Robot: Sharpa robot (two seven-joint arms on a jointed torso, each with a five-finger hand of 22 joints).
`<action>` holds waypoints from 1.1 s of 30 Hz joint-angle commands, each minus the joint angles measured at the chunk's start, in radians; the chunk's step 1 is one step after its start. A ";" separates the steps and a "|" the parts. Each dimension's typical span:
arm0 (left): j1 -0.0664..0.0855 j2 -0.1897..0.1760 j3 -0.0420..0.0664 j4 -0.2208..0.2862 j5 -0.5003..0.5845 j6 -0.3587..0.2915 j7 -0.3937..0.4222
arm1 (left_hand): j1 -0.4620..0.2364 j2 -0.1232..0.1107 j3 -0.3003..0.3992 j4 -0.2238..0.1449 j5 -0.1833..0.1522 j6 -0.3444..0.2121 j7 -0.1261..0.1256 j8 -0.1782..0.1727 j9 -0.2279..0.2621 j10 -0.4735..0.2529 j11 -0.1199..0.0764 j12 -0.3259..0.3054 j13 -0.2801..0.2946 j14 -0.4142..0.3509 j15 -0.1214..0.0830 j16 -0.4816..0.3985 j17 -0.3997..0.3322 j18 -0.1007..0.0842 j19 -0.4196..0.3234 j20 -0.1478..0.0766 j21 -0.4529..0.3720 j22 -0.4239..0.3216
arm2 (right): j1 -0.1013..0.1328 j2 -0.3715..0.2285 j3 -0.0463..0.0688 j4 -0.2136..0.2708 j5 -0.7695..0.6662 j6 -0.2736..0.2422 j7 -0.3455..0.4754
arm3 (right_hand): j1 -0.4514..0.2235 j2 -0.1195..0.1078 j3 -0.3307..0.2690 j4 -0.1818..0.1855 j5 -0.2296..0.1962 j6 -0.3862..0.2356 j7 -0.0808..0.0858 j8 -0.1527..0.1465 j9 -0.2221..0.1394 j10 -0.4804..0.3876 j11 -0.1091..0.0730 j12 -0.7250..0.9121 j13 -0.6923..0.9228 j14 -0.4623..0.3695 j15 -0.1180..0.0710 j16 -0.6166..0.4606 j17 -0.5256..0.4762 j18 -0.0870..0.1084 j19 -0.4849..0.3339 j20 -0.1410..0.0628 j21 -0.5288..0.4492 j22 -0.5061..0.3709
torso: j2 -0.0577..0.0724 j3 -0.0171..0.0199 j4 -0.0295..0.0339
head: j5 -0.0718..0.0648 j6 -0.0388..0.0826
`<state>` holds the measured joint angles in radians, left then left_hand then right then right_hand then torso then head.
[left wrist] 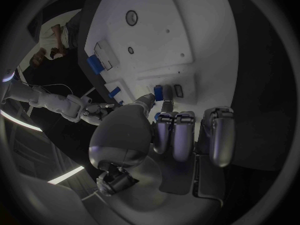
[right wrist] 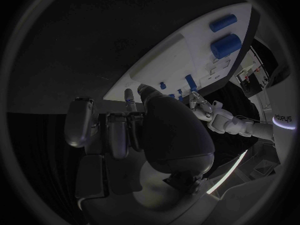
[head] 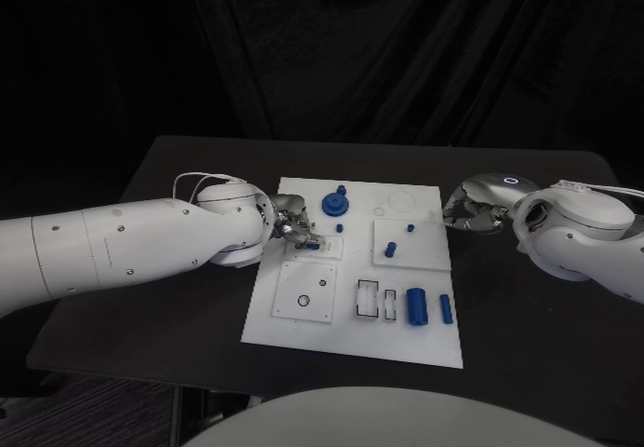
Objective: Assemble the parts on the task board
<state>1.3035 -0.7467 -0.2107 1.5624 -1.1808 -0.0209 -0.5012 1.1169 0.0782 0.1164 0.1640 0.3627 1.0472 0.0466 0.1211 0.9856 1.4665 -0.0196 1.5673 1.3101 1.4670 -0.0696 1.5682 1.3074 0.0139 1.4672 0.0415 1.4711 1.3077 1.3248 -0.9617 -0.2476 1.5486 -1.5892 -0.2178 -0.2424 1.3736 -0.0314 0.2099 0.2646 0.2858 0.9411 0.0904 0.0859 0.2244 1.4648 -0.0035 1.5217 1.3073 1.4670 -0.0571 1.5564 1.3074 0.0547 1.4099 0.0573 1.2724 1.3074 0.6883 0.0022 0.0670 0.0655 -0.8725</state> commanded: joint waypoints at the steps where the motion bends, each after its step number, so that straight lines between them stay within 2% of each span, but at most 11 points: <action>1: -0.002 -0.001 0.000 0.004 0.005 0.009 0.011 | 0.009 0.002 0.001 -0.007 0.005 0.007 -0.002 0.005 0.001 0.104 -0.007 0.003 0.261 0.104 -0.003 0.003 0.263 0.012 0.047 0.000 -0.004 0.228 | -0.003 0.000 0.001 0.000 -0.003 0.009 -0.018 | 0.007 -0.005 0.003 0.000 0.003 -0.003 0.001 -0.003 -0.001 0.048 0.005 -0.006 0.206 0.096 0.003 -0.004 0.250 0.018 -0.009 0.001 -0.006 0.162 | 0.000 -0.0001 0.0001 | 0.000 0.000; 5: -0.002 0.000 0.000 0.004 0.005 0.004 0.011 | 0.004 0.004 -0.001 -0.004 -0.001 0.006 -0.002 0.007 0.003 0.104 -0.007 0.003 0.261 0.104 -0.004 0.003 0.263 0.012 0.046 -0.001 -0.005 0.228 | -0.003 0.000 0.001 -0.001 -0.003 0.011 -0.018 | 0.007 -0.005 0.004 -0.001 0.002 -0.003 0.001 -0.003 -0.001 0.047 0.005 -0.007 0.206 0.095 0.003 -0.005 0.248 0.018 -0.010 0.001 -0.009 0.161 | 0.000 0.0000 0.0004 | 0.001 0.000; 9: -0.002 0.003 0.000 0.003 0.005 -0.003 0.014 | -0.035 0.012 -0.027 0.034 -0.128 -0.009 0.005 0.006 0.003 0.104 -0.002 0.003 0.261 0.104 -0.002 0.003 0.263 0.013 0.044 -0.001 -0.010 0.227 | -0.003 0.001 0.001 -0.001 -0.003 0.012 -0.018 | 0.007 -0.005 0.004 -0.001 0.002 -0.003 0.001 -0.003 -0.001 0.047 0.005 -0.007 0.206 0.095 0.003 -0.005 0.248 0.018 -0.010 0.001 -0.009 0.161 | 0.000 -0.0006 -0.0005 | 0.001 0.000; 11: -0.002 0.005 0.000 0.002 0.005 -0.007 0.016 | -0.061 0.016 -0.056 0.067 -0.194 -0.033 0.016 -0.013 -0.015 0.104 0.007 0.003 0.261 0.104 0.005 0.003 0.263 0.014 0.042 0.005 -0.015 0.226 | -0.003 0.002 0.001 -0.001 -0.003 0.013 -0.018 | 0.007 -0.005 0.004 -0.001 0.002 -0.003 0.001 -0.003 -0.001 0.047 0.005 -0.007 0.206 0.095 0.003 -0.005 0.248 0.018 -0.010 0.001 -0.009 0.161 | 0.000 -0.0002 -0.0008 | 0.002 0.000; 13: -0.002 0.007 0.000 0.000 0.005 -0.011 0.018 | -0.080 0.021 -0.081 0.095 -0.234 -0.047 0.024 -0.027 -0.035 0.104 0.013 0.003 0.261 0.104 0.011 0.003 0.263 0.015 0.040 0.010 -0.020 0.225 | -0.003 0.002 0.001 -0.001 -0.003 0.013 -0.018 | 0.007 -0.005 0.004 -0.001 0.002 -0.003 0.001 -0.003 -0.001 0.047 0.005 -0.007 0.206 0.095 0.003 -0.005 0.248 0.018 -0.010 0.001 -0.009 0.161 | 0.000 -0.0004 -0.0008 | 0.000 0.000; 16: -0.002 0.009 0.000 -0.001 0.005 -0.015 0.019 | -0.092 0.024 -0.104 0.116 -0.253 -0.054 0.029 -0.038 -0.053 0.104 0.019 0.003 0.261 0.104 0.016 0.003 0.263 0.015 0.038 0.015 -0.024 0.224 | -0.003 0.002 0.001 -0.002 -0.003 0.014 -0.018 | 0.007 -0.005 0.004 -0.001 0.002 -0.003 0.001 -0.003 -0.001 0.047 0.005 -0.007 0.206 0.095 0.003 -0.005 0.248 0.018 -0.010 0.001 -0.009 0.161 | -0.001 -0.0002 -0.0008 | 0.000 0.000; 18: -0.002 0.010 0.000 -0.003 0.005 -0.018 0.018 | -0.129 0.039 -0.140 0.127 -0.262 -0.059 0.034 -0.046 -0.074 0.104 0.022 0.003 0.261 0.104 0.019 0.003 0.263 0.016 0.037 0.019 -0.026 0.224 | -0.003 0.002 0.001 -0.002 -0.003 0.015 -0.018 | 0.007 -0.005 0.004 -0.001 0.002 -0.003 0.001 -0.003 -0.001 0.047 0.005 -0.007 0.206 0.095 0.003 -0.005 0.248 0.018 -0.010 0.001 -0.009 0.161 | 0.000 -0.0001 -0.0008 | -0.001 0.000; 21: -0.002 0.010 0.000 -0.004 0.005 -0.025 0.017 | -0.205 0.078 -0.207 0.130 -0.257 -0.067 0.041 -0.053 -0.115 0.104 0.030 0.003 0.261 0.104 0.027 0.003 0.263 0.020 0.029 0.025 -0.043 0.219 | -0.003 0.002 0.001 -0.002 -0.003 0.016 -0.019 | 0.007 -0.005 0.004 -0.001 0.002 -0.003 0.001 -0.003 -0.001 0.047 0.005 -0.007 0.206 0.095 0.003 -0.005 0.248 0.018 -0.010 0.001 -0.009 0.161 | 0.000 0.0001 -0.0005 | -0.002 0.000; 27: -0.002 0.011 0.000 -0.005 0.005 -0.039 0.009 | -0.258 0.125 -0.280 0.130 -0.268 -0.041 0.036 -0.037 -0.138 0.104 0.028 0.003 0.261 0.104 0.026 0.003 0.263 0.018 0.032 0.027 -0.038 0.221 | -0.004 0.002 0.001 -0.003 -0.003 0.018 -0.021 | 0.006 -0.004 0.004 -0.001 0.002 -0.003 0.002 -0.004 -0.001 0.046 0.005 -0.008 0.205 0.095 0.003 -0.006 0.248 0.019 -0.010 0.001 -0.010 0.160 | 0.000 -0.0001 -0.0001 | -0.003 0.000; 32: -0.002 0.011 0.000 -0.006 0.005 -0.039 0.001 | -0.236 0.151 -0.324 0.128 -0.250 0.000 0.017 0.028 -0.091 0.104 0.012 0.003 0.261 0.104 0.013 0.003 0.263 0.017 0.036 0.016 -0.032 0.222 | -0.004 0.002 0.001 -0.004 -0.003 0.019 -0.021 | 0.006 -0.004 0.004 -0.001 0.002 -0.003 0.002 -0.004 -0.002 0.047 0.005 -0.008 0.205 0.095 0.003 -0.005 0.248 0.019 -0.010 0.001 -0.011 0.160 | 0.000 -0.0001 -0.0010 | -0.003 0.000; 33: -0.002 0.012 0.000 -0.006 0.005 -0.039 -0.001 | -0.218 0.161 -0.346 0.128 -0.242 -0.008 0.010 0.073 -0.033 0.104 0.005 0.003 0.261 0.104 0.007 0.003 0.263 0.017 0.037 0.010 -0.031 0.223 | -0.004 0.002 0.001 -0.004 -0.003 0.019 -0.021 | 0.006 -0.004 0.004 -0.001 0.002 -0.003 0.002 -0.004 -0.002 0.047 0.005 -0.008 0.205 0.095 0.003 -0.005 0.248 0.019 -0.010 0.001 -0.011 0.160 | 0.000 -0.0001 -0.0006 | -0.003 0.000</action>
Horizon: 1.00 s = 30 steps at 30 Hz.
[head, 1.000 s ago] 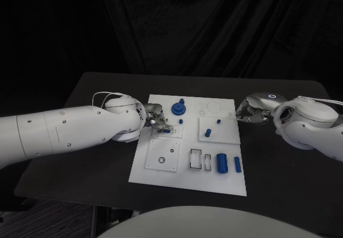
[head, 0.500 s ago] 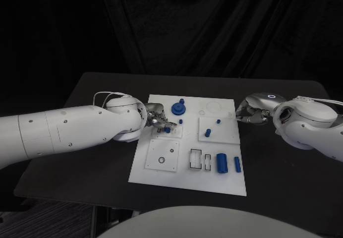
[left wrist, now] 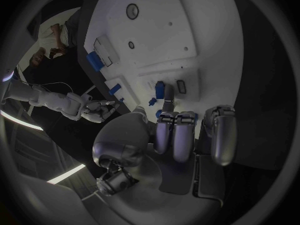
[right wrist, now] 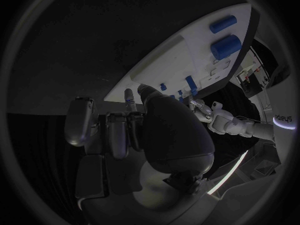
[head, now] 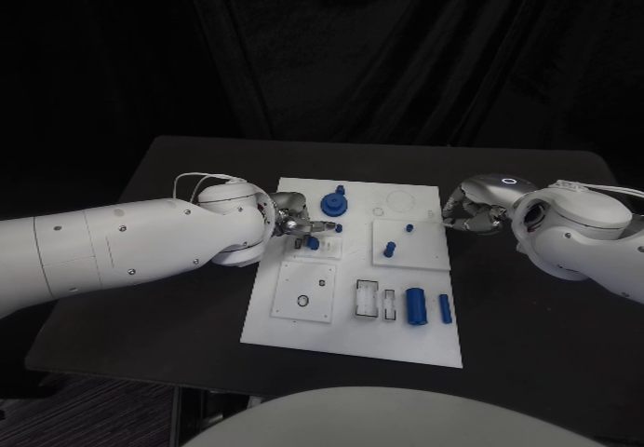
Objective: Assemble the parts on the task board
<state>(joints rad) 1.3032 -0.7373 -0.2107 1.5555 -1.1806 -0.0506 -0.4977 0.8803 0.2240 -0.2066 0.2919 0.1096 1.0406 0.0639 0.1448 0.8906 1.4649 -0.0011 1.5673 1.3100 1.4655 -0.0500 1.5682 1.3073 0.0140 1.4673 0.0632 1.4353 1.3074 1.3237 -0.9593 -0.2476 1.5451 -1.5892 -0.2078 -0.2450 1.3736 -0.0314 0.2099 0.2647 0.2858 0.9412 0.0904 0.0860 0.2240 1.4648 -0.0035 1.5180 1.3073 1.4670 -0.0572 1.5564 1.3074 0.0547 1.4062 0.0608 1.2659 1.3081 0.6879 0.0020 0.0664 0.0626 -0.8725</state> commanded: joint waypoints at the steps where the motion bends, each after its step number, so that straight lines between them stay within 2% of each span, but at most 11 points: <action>1: -0.002 0.002 0.000 0.001 0.005 -0.008 -0.006 | 0.041 0.027 -0.046 -0.001 0.025 -0.032 -0.014 0.108 0.144 0.106 -0.017 0.004 0.261 0.105 -0.019 0.003 0.263 0.016 0.038 -0.016 0.006 0.223 | -0.003 -0.001 0.001 0.000 -0.003 0.010 -0.019 | 0.006 -0.004 0.004 -0.001 0.002 -0.003 0.002 -0.004 -0.001 0.047 0.005 -0.004 0.205 0.095 0.003 -0.005 0.248 0.019 -0.006 -0.002 -0.004 0.160 | 0.001 -0.0001 0.0004 | 0.000 0.000; 4: -0.002 0.002 0.000 0.001 0.005 -0.005 -0.008 | 0.066 0.042 -0.075 -0.001 0.049 -0.065 -0.020 0.189 0.250 0.106 -0.024 0.004 0.261 0.105 -0.022 0.003 0.263 0.016 0.038 -0.022 0.007 0.223 | -0.003 -0.001 0.001 -0.001 -0.003 0.011 -0.020 | 0.006 -0.004 0.004 -0.001 0.002 -0.003 0.002 -0.004 -0.001 0.047 0.005 -0.004 0.205 0.095 0.003 -0.005 0.248 0.019 -0.006 -0.002 -0.004 0.160 | 0.000 0.0001 0.0002 | 0.000 0.000; 8: -0.002 0.002 0.000 0.001 0.005 -0.004 -0.006 | 0.083 0.050 -0.084 -0.003 0.074 -0.079 -0.022 0.212 0.283 0.106 -0.026 0.004 0.261 0.105 -0.024 0.003 0.263 0.016 0.038 -0.023 0.007 0.223 | -0.003 0.000 0.001 -0.001 -0.003 0.012 -0.021 | 0.006 -0.004 0.004 -0.001 0.002 -0.003 0.002 -0.004 -0.001 0.047 0.005 -0.004 0.205 0.095 0.003 -0.005 0.248 0.019 -0.006 -0.002 -0.004 0.160 | 0.001 0.0007 0.0008 | 0.000 0.000; 14: -0.003 0.003 0.000 0.002 0.005 -0.008 0.002 | 0.102 0.051 -0.086 -0.006 0.096 -0.078 -0.024 0.210 0.284 0.106 -0.028 0.004 0.261 0.105 -0.025 0.003 0.263 0.016 0.039 -0.024 0.007 0.224 | -0.003 0.001 0.001 -0.002 -0.003 0.014 -0.022 | 0.006 -0.003 0.005 0.000 0.003 -0.003 0.002 -0.004 -0.001 0.046 0.005 -0.004 0.205 0.095 0.003 -0.006 0.248 0.019 -0.007 -0.002 -0.006 0.159 | 0.001 0.0002 0.0006 | 0.001 0.000; 19: -0.003 0.003 0.000 0.001 0.005 -0.019 0.011 | 0.130 0.050 -0.087 -0.008 0.127 -0.076 -0.025 0.200 0.276 0.106 -0.029 0.004 0.261 0.105 -0.027 0.003 0.263 0.016 0.039 -0.026 0.008 0.224 | -0.003 0.001 0.001 -0.002 -0.003 0.014 -0.023 | 0.006 -0.003 0.005 0.000 0.003 -0.003 0.002 -0.004 -0.001 0.046 0.005 -0.004 0.205 0.095 0.003 -0.006 0.248 0.019 -0.007 -0.002 -0.006 0.159 | 0.000 0.0001 0.0002 | 0.002 0.000; 24: -0.003 0.003 0.000 0.001 0.005 -0.023 0.013 | 0.146 0.050 -0.088 -0.008 0.136 -0.082 -0.022 0.180 0.258 0.106 -0.027 0.004 0.261 0.105 -0.026 0.003 0.263 0.016 0.039 -0.026 0.008 0.224 | -0.004 0.001 0.001 -0.002 -0.003 0.014 -0.024 | 0.006 -0.003 0.005 0.000 0.003 -0.003 0.002 -0.004 -0.001 0.046 0.005 -0.004 0.205 0.095 0.003 -0.006 0.248 0.019 -0.007 -0.002 -0.006 0.159 | 0.000 0.0004 0.0001 | 0.002 0.000; 26: -0.003 0.000 0.000 0.005 0.005 -0.035 0.014 | 0.156 0.047 -0.088 -0.010 0.141 -0.082 -0.021 0.175 0.252 0.106 -0.027 0.004 0.261 0.105 -0.025 0.003 0.263 0.016 0.040 -0.026 0.010 0.224 | -0.004 0.000 0.001 -0.002 -0.003 0.012 -0.024 | 0.006 -0.003 0.005 0.000 0.003 -0.003 0.002 -0.004 -0.001 0.046 0.005 -0.004 0.205 0.095 0.003 -0.006 0.248 0.019 -0.007 -0.002 -0.006 0.159 | 0.001 0.0001 0.0001 | 0.003 0.000; 30: -0.003 -0.016 0.000 0.023 0.005 -0.080 0.022 | 0.217 0.031 -0.085 -0.026 0.175 -0.079 -0.024 0.171 0.244 0.106 -0.029 0.004 0.261 0.105 -0.027 0.003 0.263 0.012 0.050 -0.027 0.026 0.229 | -0.005 -0.004 0.001 -0.001 -0.003 0.003 -0.018 | 0.006 -0.003 0.005 0.000 0.003 -0.003 0.002 -0.004 -0.001 0.046 0.005 -0.004 0.205 0.095 0.003 -0.006 0.248 0.019 -0.007 -0.002 -0.006 0.159 | 0.000 -0.0007 0.0026 | 0.005 0.000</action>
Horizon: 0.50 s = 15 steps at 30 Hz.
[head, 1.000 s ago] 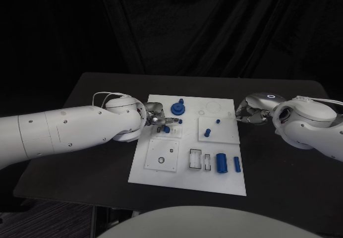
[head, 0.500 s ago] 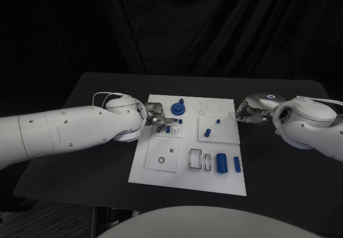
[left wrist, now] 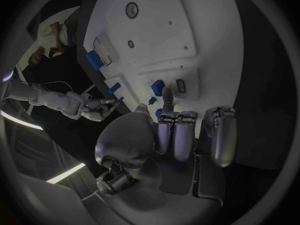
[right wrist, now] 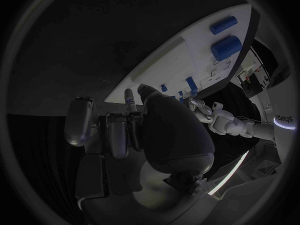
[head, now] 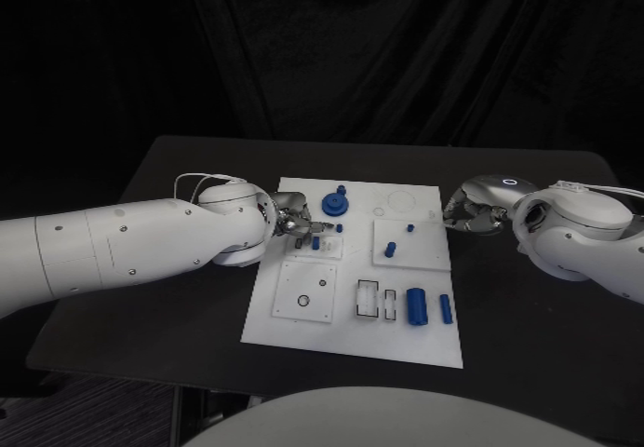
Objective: Assemble the parts on the task board
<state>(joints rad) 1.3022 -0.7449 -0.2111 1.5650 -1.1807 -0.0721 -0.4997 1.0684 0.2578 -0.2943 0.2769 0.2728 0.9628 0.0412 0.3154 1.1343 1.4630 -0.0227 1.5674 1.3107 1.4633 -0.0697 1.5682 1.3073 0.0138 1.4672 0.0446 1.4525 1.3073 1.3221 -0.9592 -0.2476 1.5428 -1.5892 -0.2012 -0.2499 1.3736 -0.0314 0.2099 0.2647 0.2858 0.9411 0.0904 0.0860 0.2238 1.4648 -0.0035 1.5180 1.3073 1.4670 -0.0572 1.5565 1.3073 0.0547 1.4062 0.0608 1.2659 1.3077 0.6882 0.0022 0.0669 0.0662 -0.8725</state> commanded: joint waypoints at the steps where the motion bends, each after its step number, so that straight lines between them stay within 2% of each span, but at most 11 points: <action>1: -0.002 -0.017 0.001 0.022 0.005 -0.071 0.026 | 0.041 -0.006 0.003 -0.012 0.018 -0.001 -0.002 0.004 0.003 0.108 -0.008 0.003 0.260 0.108 -0.009 0.003 0.263 0.011 0.053 -0.009 0.014 0.231 | -0.004 -0.005 0.000 0.001 -0.003 -0.007 -0.011 | 0.006 -0.003 0.006 -0.001 0.005 -0.002 0.002 -0.004 -0.001 0.045 0.005 -0.006 0.203 0.094 0.003 -0.007 0.247 0.019 -0.007 -0.002 -0.008 0.159 | -0.001 -0.0006 0.0024 | 0.001 0.000; 4: 0.001 -0.044 0.001 0.048 0.005 -0.103 0.027 | 0.075 -0.016 0.004 -0.017 0.036 -0.005 -0.005 0.011 0.009 0.108 -0.011 0.003 0.260 0.108 -0.012 0.003 0.263 0.008 0.060 -0.012 0.027 0.235 | -0.004 -0.008 0.000 0.001 -0.003 -0.016 -0.008 | 0.006 -0.003 0.006 -0.001 0.005 -0.002 0.002 -0.004 -0.001 0.045 0.005 -0.006 0.204 0.094 0.003 -0.007 0.247 0.019 -0.007 -0.002 -0.008 0.159 | -0.001 0.0012 0.0010 | 0.003 0.000; 6: 0.010 -0.058 0.001 0.058 0.005 -0.112 0.026 | 0.093 -0.020 0.005 -0.020 0.050 -0.005 -0.007 0.016 0.012 0.108 -0.013 0.003 0.260 0.108 -0.013 0.003 0.263 0.007 0.063 -0.014 0.033 0.237 | -0.005 -0.009 0.000 0.000 -0.003 -0.019 -0.006 | 0.006 -0.003 0.006 -0.001 0.005 -0.003 0.002 -0.004 -0.002 0.046 0.005 -0.005 0.204 0.095 0.003 -0.006 0.248 0.019 -0.007 -0.002 -0.007 0.159 | -0.003 0.0033 -0.0006 | 0.007 0.000; 10: 0.049 -0.073 0.001 0.062 0.005 -0.082 0.016 | 0.143 -0.032 0.014 -0.035 0.098 -0.015 -0.009 0.018 0.014 0.108 -0.015 0.003 0.260 0.108 -0.016 0.003 0.263 0.006 0.064 -0.017 0.034 0.237 | -0.005 -0.012 0.000 -0.001 -0.003 -0.029 -0.004 | 0.006 -0.004 0.006 -0.001 0.005 -0.003 0.002 -0.005 -0.002 0.046 0.005 -0.005 0.205 0.095 0.003 -0.006 0.248 0.019 -0.006 -0.002 -0.006 0.160 | -0.004 0.0063 -0.0018 | 0.017 0.000; 12: 0.073 -0.074 0.001 0.056 0.005 -0.056 0.009 | 0.152 -0.035 0.014 -0.035 0.097 -0.031 -0.005 0.012 0.012 0.108 -0.012 0.003 0.260 0.108 -0.014 0.003 0.263 0.007 0.062 -0.016 0.031 0.236 | -0.005 -0.014 0.000 0.000 -0.003 -0.036 -0.001 | 0.005 -0.004 0.005 -0.001 0.005 -0.003 0.002 -0.005 -0.002 0.047 0.005 -0.004 0.205 0.095 0.003 -0.006 0.248 0.018 -0.005 -0.002 -0.005 0.160 | -0.003 0.0074 -0.0018 | 0.019 0.000; 13: 0.089 -0.071 0.001 0.046 0.005 -0.038 0.011 | 0.168 -0.036 0.018 -0.040 0.097 -0.048 -0.001 0.006 0.011 0.108 -0.010 0.003 0.260 0.108 -0.012 0.003 0.263 0.008 0.060 -0.015 0.028 0.235 | -0.005 -0.016 0.000 0.000 -0.003 -0.043 0.002 | 0.005 -0.004 0.005 -0.001 0.005 -0.003 0.002 -0.005 -0.002 0.047 0.005 -0.004 0.205 0.095 0.003 -0.006 0.248 0.018 -0.005 -0.002 -0.005 0.160 | -0.003 0.0083 -0.0023 | 0.020 0.000; 15: 0.105 -0.063 0.001 0.029 0.005 -0.025 0.016 | 0.206 -0.033 0.038 -0.059 0.096 -0.081 0.006 -0.004 0.009 0.108 -0.004 0.003 0.260 0.108 -0.008 0.003 0.263 0.010 0.056 -0.011 0.020 0.232 | -0.005 -0.016 0.000 0.000 -0.003 -0.052 0.006 | 0.005 -0.004 0.005 -0.001 0.005 -0.003 0.002 -0.005 -0.002 0.049 0.005 -0.002 0.207 0.096 0.003 -0.003 0.250 0.018 -0.003 -0.002 -0.001 0.161 | -0.002 0.0073 -0.0030 | 0.021 0.000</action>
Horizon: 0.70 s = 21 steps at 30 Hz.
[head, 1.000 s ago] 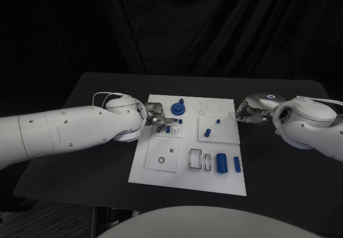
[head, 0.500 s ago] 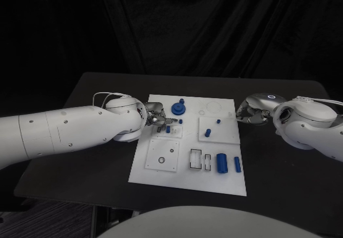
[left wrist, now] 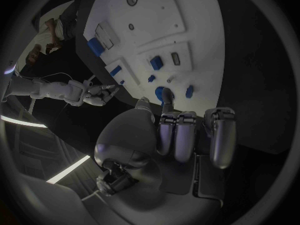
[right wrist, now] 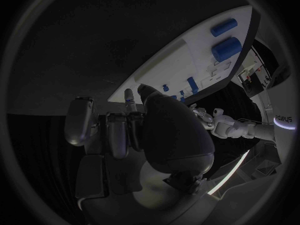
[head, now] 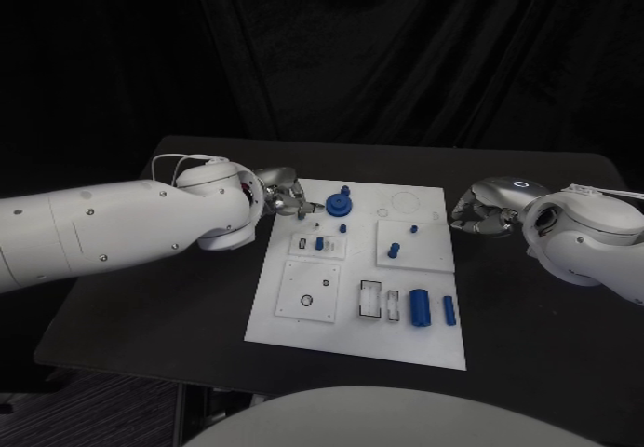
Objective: Assemble the parts on the task board
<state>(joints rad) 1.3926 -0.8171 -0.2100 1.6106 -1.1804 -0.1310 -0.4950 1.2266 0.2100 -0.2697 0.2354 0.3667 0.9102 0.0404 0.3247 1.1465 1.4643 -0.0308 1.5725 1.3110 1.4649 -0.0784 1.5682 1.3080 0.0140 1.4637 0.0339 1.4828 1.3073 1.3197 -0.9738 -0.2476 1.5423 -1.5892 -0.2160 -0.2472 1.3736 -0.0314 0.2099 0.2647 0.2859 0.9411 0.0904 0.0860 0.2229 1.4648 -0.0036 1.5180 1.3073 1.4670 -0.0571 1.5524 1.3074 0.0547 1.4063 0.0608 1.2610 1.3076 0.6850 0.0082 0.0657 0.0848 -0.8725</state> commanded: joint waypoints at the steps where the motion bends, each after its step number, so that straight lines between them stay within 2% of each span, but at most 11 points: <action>1: 0.021 0.016 0.000 -0.030 0.005 0.040 0.016 | 0.052 0.016 0.017 -0.017 0.002 -0.038 0.010 -0.016 -0.004 0.107 0.007 -0.002 0.260 0.106 0.003 0.003 0.263 0.009 0.059 0.001 -0.011 0.232 | -0.002 -0.001 0.000 0.001 -0.003 -0.042 0.004 | 0.005 -0.004 0.005 -0.001 0.005 -0.003 0.002 -0.005 -0.001 0.051 0.005 0.000 0.209 0.097 0.003 0.003 0.252 0.016 0.000 -0.002 0.010 0.163 | 0.000 0.0009 -0.0013 | 0.002 0.000; 2: 0.024 0.022 0.000 -0.042 0.005 0.043 0.020 | 0.059 0.019 0.024 -0.018 0.004 -0.050 0.013 -0.019 -0.005 0.107 0.009 -0.002 0.260 0.106 0.006 0.003 0.263 0.010 0.059 0.003 -0.012 0.232 | -0.002 -0.001 0.000 0.001 -0.003 -0.045 0.005 | 0.005 -0.004 0.006 -0.001 0.007 -0.001 0.002 -0.004 -0.001 0.054 0.005 0.003 0.212 0.098 0.002 0.006 0.254 0.015 0.004 -0.002 0.016 0.166 | -0.001 0.0006 -0.0005 | 0.001 0.000; 5: 0.032 0.043 0.000 -0.082 0.005 0.054 0.032 | 0.074 0.022 0.047 -0.023 -0.031 -0.068 0.019 -0.024 -0.008 0.107 0.014 -0.002 0.260 0.106 0.011 0.003 0.263 0.010 0.058 0.008 -0.011 0.232 | -0.002 0.001 0.001 0.002 -0.003 -0.054 0.008 | 0.006 -0.004 0.006 -0.002 0.009 0.001 0.001 -0.003 -0.001 0.056 0.005 0.004 0.214 0.100 0.002 0.009 0.256 0.013 0.007 -0.003 0.021 0.167 | 0.000 0.0017 -0.0031 | 0.004 0.000; 6: 0.033 0.053 0.000 -0.102 0.005 0.062 0.035 | 0.076 0.022 0.054 -0.023 -0.048 -0.070 0.020 -0.024 -0.008 0.107 0.015 -0.002 0.260 0.106 0.012 0.003 0.263 0.009 0.059 0.009 -0.010 0.232 | -0.002 0.001 0.001 0.003 -0.003 -0.057 0.009 | 0.006 -0.004 0.007 -0.002 0.009 0.001 0.001 -0.003 -0.001 0.056 0.004 0.005 0.214 0.100 0.002 0.010 0.257 0.013 0.009 -0.003 0.023 0.168 | 0.002 0.0006 -0.0045 | 0.004 0.000; 8: 0.036 0.070 0.000 -0.136 0.005 0.074 0.038 | 0.078 0.020 0.080 -0.020 -0.119 -0.070 0.021 -0.020 -0.010 0.107 0.017 -0.002 0.260 0.106 0.014 0.003 0.263 0.009 0.059 0.012 -0.010 0.233 | -0.002 0.000 0.001 0.006 -0.003 -0.061 0.013 | 0.005 -0.004 0.007 -0.002 0.010 0.002 0.001 -0.003 -0.001 0.059 0.004 0.007 0.216 0.101 0.001 0.012 0.259 0.012 0.011 -0.003 0.026 0.169 | 0.005 -0.0022 -0.0042 | 0.001 0.000; 11: 0.037 0.090 0.000 -0.180 0.005 0.100 0.031 | 0.065 0.014 0.091 -0.009 -0.153 -0.065 0.022 -0.014 -0.010 0.107 0.018 -0.002 0.260 0.106 0.015 0.003 0.263 0.009 0.060 0.013 -0.007 0.233 | -0.002 -0.002 0.001 0.010 -0.003 -0.062 0.016 | 0.005 -0.004 0.007 -0.002 0.011 0.003 0.001 -0.002 -0.001 0.059 0.004 0.007 0.216 0.102 0.001 0.013 0.260 0.012 0.012 -0.003 0.028 0.170 | 0.004 -0.0036 -0.0030 | -0.003 0.000; 14: 0.037 0.111 0.000 -0.223 0.005 0.155 0.003 | 0.029 -0.003 0.083 0.016 -0.144 -0.058 0.025 -0.008 -0.010 0.107 0.021 -0.002 0.260 0.106 0.017 0.003 0.263 0.008 0.061 0.015 -0.005 0.234 | -0.002 -0.005 0.001 0.012 -0.003 -0.060 0.017 | 0.005 -0.005 0.007 -0.002 0.012 0.004 0.000 -0.002 -0.001 0.060 0.003 0.008 0.217 0.102 0.001 0.013 0.260 0.012 0.013 -0.004 0.029 0.170 | 0.005 -0.0030 -0.0036 | -0.002 0.000; 15: 0.037 0.118 0.000 -0.238 0.005 0.175 -0.006 | 0.018 -0.005 0.081 0.024 -0.160 -0.057 0.026 -0.008 -0.012 0.107 0.022 -0.002 0.260 0.106 0.018 0.003 0.263 0.008 0.061 0.016 -0.005 0.234 | -0.002 -0.006 0.001 0.012 -0.003 -0.059 0.017 | 0.005 -0.005 0.007 -0.002 0.012 0.004 0.000 -0.002 -0.001 0.060 0.003 0.008 0.217 0.102 0.001 0.013 0.260 0.012 0.013 -0.004 0.029 0.170 | 0.004 -0.0032 -0.0028 | 0.000 0.000; 18: 0.036 0.137 0.000 -0.275 0.005 0.210 -0.017 | 0.005 -0.005 0.082 0.034 -0.176 -0.046 0.024 -0.003 -0.013 0.107 0.022 -0.002 0.260 0.106 0.018 0.003 0.263 0.008 0.062 0.017 -0.003 0.234 | -0.002 -0.008 0.001 0.013 -0.003 -0.057 0.018 | 0.004 -0.006 0.006 -0.002 0.013 0.004 0.000 -0.002 -0.001 0.058 0.003 0.006 0.215 0.101 0.001 0.012 0.258 0.012 0.012 -0.004 0.026 0.170 | 0.004 -0.0033 -0.0019 | 0.003 0.000; 21: 0.033 0.158 0.000 -0.314 0.005 0.227 -0.018 | 0.002 -0.004 0.086 0.036 -0.176 -0.033 0.021 0.002 -0.014 0.107 0.020 -0.002 0.260 0.106 0.017 0.003 0.263 0.007 0.063 0.016 0.000 0.235 | -0.002 -0.011 0.001 0.017 -0.003 -0.060 0.022 | 0.004 -0.006 0.006 -0.002 0.013 0.004 0.000 -0.002 -0.001 0.058 0.003 0.006 0.215 0.101 0.001 0.012 0.258 0.012 0.012 -0.004 0.026 0.170 | 0.004 -0.0038 -0.0013 | 0.004 0.000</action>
<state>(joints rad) 1.4273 -0.6644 -0.2112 1.3064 -1.1804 0.0283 -0.5021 1.2412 0.2111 -0.1854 0.2682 0.1927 0.8722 0.0608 0.3215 1.1330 1.4663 -0.0157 1.5740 1.3112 1.4688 -0.0675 1.5682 1.3078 0.0139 1.4673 0.0451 1.4794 1.3073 1.3196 -0.9824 -0.2475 1.5551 -1.5892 -0.2575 -0.2336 1.3736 -0.0314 0.2126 0.2619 0.2938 0.9411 0.0904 0.0860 0.2231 1.4648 -0.0036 1.5219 1.3073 1.4670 -0.0572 1.5610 1.3073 0.0547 1.4100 0.0571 1.2863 1.3074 0.6894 0.0050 0.0631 0.0876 -0.8725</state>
